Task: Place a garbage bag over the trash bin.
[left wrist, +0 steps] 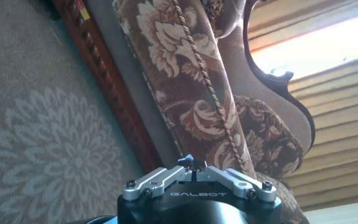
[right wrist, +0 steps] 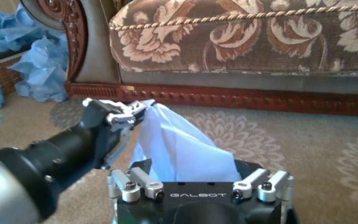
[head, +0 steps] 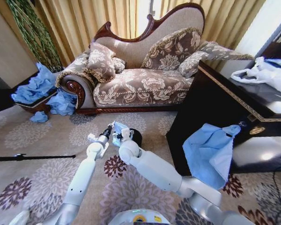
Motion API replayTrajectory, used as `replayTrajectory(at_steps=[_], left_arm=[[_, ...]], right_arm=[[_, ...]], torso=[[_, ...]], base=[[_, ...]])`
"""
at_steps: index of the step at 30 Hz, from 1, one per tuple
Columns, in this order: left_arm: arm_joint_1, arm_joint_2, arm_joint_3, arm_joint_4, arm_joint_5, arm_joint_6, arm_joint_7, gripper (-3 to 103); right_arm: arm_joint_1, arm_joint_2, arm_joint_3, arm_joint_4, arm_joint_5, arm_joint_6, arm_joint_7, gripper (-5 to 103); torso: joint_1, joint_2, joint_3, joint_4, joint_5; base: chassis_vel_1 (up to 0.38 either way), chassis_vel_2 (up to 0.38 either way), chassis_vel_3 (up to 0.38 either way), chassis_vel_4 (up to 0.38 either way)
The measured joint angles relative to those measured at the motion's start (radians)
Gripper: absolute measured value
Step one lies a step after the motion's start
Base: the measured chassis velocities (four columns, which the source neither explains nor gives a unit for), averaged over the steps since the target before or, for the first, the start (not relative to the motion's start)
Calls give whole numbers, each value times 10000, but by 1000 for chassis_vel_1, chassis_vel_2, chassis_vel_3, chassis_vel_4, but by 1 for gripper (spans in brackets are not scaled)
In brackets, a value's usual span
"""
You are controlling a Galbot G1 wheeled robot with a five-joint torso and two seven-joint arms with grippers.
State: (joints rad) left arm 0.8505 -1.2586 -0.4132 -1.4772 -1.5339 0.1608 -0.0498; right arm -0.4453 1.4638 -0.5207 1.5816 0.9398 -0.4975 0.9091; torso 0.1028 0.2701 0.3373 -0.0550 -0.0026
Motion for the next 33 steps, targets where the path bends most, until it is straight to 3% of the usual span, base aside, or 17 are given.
replayTrajectory(at_steps=[4, 5, 12, 14, 21, 24, 33], left_arm=[[22, -57, 36, -8, 58, 14, 28, 0], [22, -57, 36, -8, 58, 14, 28, 0], [14, -110, 54, -59, 131, 24, 30, 0], [12, -110, 56, -59, 134, 25, 29, 0], [-11, -114, 74, -76, 141, 31, 30, 0], [-6, -122, 76, -99, 143, 32, 30, 0], [87, -89, 70, -354, 144, 51, 17, 0]], right_arm=[[47, -121, 3, 35, -306, 38, -188, 71], [47, -121, 3, 35, -306, 38, -188, 71], [167, -286, 23, 4, -522, 52, -498, 38], [157, -316, 29, -3, -518, 47, -530, 38], [44, -431, 45, 39, -416, 35, -577, 6], [74, -454, 63, 18, -407, 68, -619, 1], [377, -1058, 85, -114, -579, 85, -1308, 0]], torso=[[0, 0, 0, 1, 0], [0, 0, 0, 1, 0], [0, 0, 0, 2, 0], [0, 0, 0, 2, 0], [0, 0, 0, 1, 0], [0, 0, 0, 2, 0], [0, 0, 0, 2, 1]], base=[[0, 0, 0, 0], [0, 0, 0, 0], [0, 0, 0, 0], [0, 0, 0, 0], [0, 0, 0, 0], [0, 0, 0, 0], [0, 0, 0, 0]])
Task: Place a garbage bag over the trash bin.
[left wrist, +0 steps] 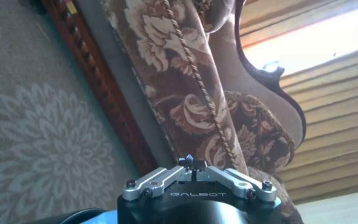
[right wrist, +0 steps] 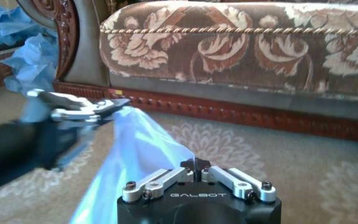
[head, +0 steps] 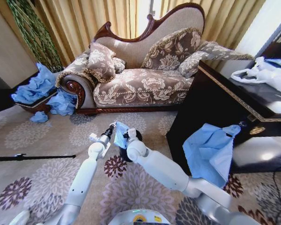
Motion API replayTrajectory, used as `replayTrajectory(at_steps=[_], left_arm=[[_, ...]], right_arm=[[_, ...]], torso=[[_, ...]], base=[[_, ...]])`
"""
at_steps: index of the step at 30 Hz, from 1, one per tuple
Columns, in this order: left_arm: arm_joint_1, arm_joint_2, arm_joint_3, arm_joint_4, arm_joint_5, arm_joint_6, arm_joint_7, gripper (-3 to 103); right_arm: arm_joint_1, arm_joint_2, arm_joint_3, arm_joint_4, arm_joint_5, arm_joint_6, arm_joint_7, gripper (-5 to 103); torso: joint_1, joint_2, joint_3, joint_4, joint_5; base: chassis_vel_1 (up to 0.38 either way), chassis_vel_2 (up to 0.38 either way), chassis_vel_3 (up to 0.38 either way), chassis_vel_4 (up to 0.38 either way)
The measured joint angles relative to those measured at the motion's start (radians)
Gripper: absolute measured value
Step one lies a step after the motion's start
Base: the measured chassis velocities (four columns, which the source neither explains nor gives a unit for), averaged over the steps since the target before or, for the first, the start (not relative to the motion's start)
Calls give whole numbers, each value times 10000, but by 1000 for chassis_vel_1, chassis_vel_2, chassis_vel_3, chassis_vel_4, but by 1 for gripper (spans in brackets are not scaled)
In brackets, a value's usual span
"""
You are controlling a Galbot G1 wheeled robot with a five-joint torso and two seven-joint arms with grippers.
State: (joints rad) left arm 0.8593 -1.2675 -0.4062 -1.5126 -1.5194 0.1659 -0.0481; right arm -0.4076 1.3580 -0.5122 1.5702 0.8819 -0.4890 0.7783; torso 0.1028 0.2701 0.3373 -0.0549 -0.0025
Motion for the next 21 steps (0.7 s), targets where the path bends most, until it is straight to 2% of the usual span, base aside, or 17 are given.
replayTrajectory(at_steps=[2, 7, 21], left_arm=[[47, -23, 59, -163, 30, 53, -5, 0], [134, -129, 243, -341, 185, 124, 36, 0], [235, -176, 230, -514, 231, 65, -65, 0]], right_arm=[[236, -257, 42, -163, -106, 0, -385, 0], [472, -459, 125, -328, -90, 54, -596, 0], [311, -637, 239, -63, 104, 82, -474, 0]], torso=[[0, 0, 0, -1, 0], [1, 0, 0, -2, -2], [0, 0, 0, -1, -1]], base=[[0, 0, 0, 0], [0, 0, 0, 0], [0, 0, 0, 0]])
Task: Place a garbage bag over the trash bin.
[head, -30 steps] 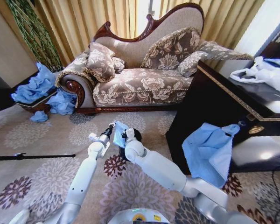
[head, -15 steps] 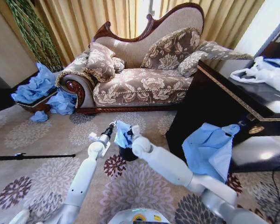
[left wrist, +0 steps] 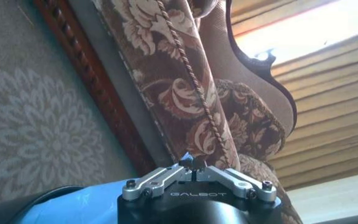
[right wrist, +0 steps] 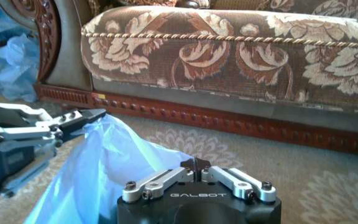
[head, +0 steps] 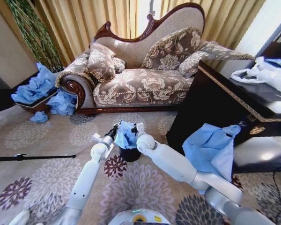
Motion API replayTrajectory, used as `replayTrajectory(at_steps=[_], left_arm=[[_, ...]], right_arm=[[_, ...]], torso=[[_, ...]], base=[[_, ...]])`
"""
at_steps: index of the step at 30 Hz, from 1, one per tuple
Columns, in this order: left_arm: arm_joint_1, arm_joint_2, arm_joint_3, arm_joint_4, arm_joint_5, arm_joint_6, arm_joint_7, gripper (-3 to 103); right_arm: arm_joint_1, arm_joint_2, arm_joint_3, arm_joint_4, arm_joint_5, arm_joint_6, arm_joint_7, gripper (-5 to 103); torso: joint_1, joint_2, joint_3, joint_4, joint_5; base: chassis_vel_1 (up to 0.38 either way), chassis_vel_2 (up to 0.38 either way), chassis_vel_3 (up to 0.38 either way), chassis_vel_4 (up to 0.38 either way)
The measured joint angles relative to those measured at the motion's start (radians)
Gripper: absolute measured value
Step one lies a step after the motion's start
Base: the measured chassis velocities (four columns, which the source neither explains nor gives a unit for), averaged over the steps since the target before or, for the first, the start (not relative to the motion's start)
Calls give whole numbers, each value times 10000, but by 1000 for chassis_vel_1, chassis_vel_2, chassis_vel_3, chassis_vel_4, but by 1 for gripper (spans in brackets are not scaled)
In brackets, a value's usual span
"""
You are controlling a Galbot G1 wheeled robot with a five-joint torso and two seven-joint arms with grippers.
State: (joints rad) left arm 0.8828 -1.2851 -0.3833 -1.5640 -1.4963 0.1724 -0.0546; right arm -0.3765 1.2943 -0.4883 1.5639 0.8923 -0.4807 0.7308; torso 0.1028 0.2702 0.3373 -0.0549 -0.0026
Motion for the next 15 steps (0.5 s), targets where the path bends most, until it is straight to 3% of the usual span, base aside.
replayTrajectory(at_steps=[2, 8, 10, 13, 15], left_arm=[[11, 3, -1, 0, 1, -8, -1, 0], [25, -5, -5, 10, 19, -21, 0, 0], [28, -6, -4, 17, 23, -21, 2, 0], [33, -8, 0, 45, 35, -22, 8, 0], [32, -8, 3, 74, 37, -23, 13, 0]], right_arm=[[-32, -27, 7, 91, 79, -2, 76, -1], [-135, -94, 25, 450, 428, 159, 446, 25], [-140, -66, 52, 509, 520, 190, 519, 25], [-145, 27, 64, 710, 737, 227, 771, 42], [-181, 66, 16, 816, 787, 230, 869, 47]], torso=[[-1, 0, 0, 0, 0], [0, 0, 0, 0, 0], [0, 0, 0, 0, 0], [-1, 0, 0, 0, 0], [0, 0, 0, 0, -1]], base=[[0, 0, 0, 0], [0, 0, 0, 0], [0, 0, 0, 0], [0, 0, 0, 0], [0, 0, 0, 0]])
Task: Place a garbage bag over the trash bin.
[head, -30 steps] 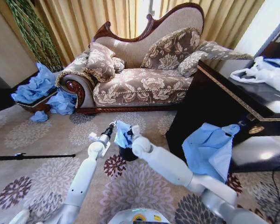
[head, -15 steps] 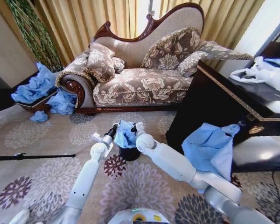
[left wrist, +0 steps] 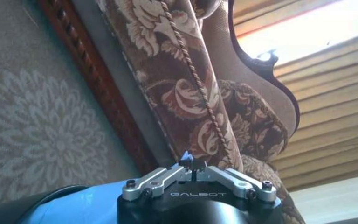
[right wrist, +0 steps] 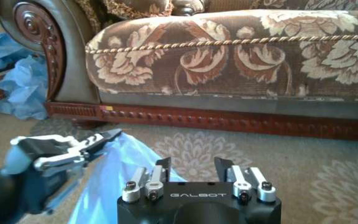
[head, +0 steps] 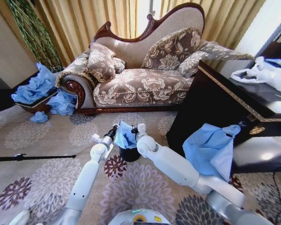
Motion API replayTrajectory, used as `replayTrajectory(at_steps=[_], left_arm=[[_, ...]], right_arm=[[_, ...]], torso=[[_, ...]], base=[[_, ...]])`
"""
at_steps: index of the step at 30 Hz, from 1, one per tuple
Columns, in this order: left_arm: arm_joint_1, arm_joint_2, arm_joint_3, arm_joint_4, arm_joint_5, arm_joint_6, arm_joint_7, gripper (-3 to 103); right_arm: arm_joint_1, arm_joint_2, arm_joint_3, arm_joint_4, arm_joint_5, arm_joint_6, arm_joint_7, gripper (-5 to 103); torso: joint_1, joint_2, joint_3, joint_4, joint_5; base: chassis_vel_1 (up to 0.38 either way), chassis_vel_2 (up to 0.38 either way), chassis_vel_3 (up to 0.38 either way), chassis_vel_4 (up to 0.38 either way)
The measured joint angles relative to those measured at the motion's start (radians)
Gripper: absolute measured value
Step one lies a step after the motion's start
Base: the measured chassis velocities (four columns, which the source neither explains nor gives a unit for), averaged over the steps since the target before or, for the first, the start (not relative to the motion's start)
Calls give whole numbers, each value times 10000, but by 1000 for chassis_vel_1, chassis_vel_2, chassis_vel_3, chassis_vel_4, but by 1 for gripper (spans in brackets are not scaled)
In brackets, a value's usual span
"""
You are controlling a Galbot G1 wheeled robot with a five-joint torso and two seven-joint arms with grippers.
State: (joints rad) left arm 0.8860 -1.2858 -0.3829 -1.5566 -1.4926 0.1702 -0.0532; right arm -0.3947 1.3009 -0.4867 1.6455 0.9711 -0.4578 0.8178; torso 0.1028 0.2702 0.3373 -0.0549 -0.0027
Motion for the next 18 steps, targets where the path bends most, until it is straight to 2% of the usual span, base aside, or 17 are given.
replayTrajectory(at_steps=[2, 3, 5, 7, 11, 12, 14, 18], left_arm=[[-19, 3, 8, 51, 1, 0, 9, 0], [-19, 3, 8, 51, 1, 0, 9, 0], [-82, 6, 18, 139, 2, -1, 31, 0], [-101, 7, 26, 163, 1, -1, 37, 0], [-193, 15, 61, 288, 0, -1, 83, 0], [-193, 15, 61, 288, 0, -1, 83, 0], [-211, 9, 64, 356, 1, 0, 140, 0], [-211, 1, 85, 434, 0, 5, 208, 0]], right_arm=[[-98, 46, -71, 89, 2, 1, 115, 58], [-98, 46, -71, 89, 2, 1, 115, 58], [-337, 103, -232, 282, 22, -31, 314, 69], [-421, 113, -271, 297, 22, -56, 335, 69], [-725, 195, -190, 43, -122, -78, 320, 90], [-725, 195, -190, 43, -122, -78, 320, 90], [-743, 211, -93, -144, -203, -74, 270, 99], [-725, 183, 25, -329, -478, -46, 80, 100]], torso=[[0, 0, 0, 0, 0], [0, 0, 0, 0, 0], [0, 0, 0, 1, 0], [0, 0, 0, 1, 1], [0, 0, 0, 0, 0], [0, 0, 0, 0, 0], [0, 0, 0, 0, 1], [0, 0, 0, 0, 0]], base=[[0, 0, 0, 0], [0, 0, 0, 0], [0, 0, 0, 0], [0, 0, 0, 0], [0, 0, 0, 0], [0, 0, 0, 0], [0, 0, 0, 0], [0, 0, 0, 0]])
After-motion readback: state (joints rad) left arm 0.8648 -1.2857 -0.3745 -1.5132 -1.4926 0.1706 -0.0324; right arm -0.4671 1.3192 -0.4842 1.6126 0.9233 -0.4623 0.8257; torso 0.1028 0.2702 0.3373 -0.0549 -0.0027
